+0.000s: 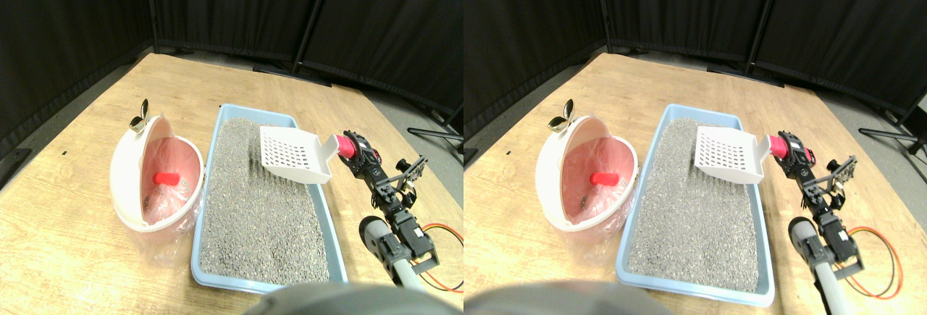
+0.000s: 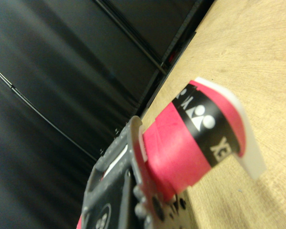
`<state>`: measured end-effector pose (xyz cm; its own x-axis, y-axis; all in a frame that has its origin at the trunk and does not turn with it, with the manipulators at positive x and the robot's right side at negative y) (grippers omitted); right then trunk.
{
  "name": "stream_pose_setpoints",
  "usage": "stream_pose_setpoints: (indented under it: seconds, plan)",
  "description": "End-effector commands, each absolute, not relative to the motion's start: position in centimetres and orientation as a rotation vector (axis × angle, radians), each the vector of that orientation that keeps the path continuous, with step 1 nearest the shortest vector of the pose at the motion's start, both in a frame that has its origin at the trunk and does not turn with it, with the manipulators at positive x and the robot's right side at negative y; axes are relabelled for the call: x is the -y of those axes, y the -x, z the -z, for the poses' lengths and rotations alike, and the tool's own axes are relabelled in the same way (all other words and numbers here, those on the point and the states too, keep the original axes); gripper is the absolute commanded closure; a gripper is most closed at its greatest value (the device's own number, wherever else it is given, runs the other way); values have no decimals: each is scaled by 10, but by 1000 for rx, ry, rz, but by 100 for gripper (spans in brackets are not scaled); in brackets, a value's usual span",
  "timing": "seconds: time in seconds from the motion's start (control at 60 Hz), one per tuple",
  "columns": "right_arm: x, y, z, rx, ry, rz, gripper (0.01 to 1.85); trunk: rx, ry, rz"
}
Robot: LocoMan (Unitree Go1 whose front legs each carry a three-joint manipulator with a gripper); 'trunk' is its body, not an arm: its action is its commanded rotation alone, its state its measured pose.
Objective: Scoop (unimanual)
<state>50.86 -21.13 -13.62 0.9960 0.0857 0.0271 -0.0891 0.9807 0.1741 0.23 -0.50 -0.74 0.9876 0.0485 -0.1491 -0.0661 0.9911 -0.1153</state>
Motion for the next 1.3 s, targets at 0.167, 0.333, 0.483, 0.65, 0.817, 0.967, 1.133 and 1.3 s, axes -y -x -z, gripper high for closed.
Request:
stream_pose_setpoints:
  seconds: [0.167, 0.333, 0.483, 0.65, 0.817, 0.967, 1.133, 1.3]
  plan:
    - [211, -502, 147, 30, -233, -93, 181, -130, 134, -58]
    - [211, -498, 162, 8, -236, -119, 181, -136, 138, -63]
    - [209, -492, 173, -47, -279, -110, 181, -136, 141, -70]
    - [212, -489, 189, -56, -296, -107, 181, -138, 142, -74]
    - [213, -484, 200, -100, -331, -72, 181, -143, 144, -78]
    - [211, -479, 211, -118, -332, -87, 181, -142, 143, -83]
    - [212, -475, 221, -151, -357, -47, 181, -142, 141, -81]
    - [215, -473, 226, -200, -367, -29, 181, -142, 141, -81]
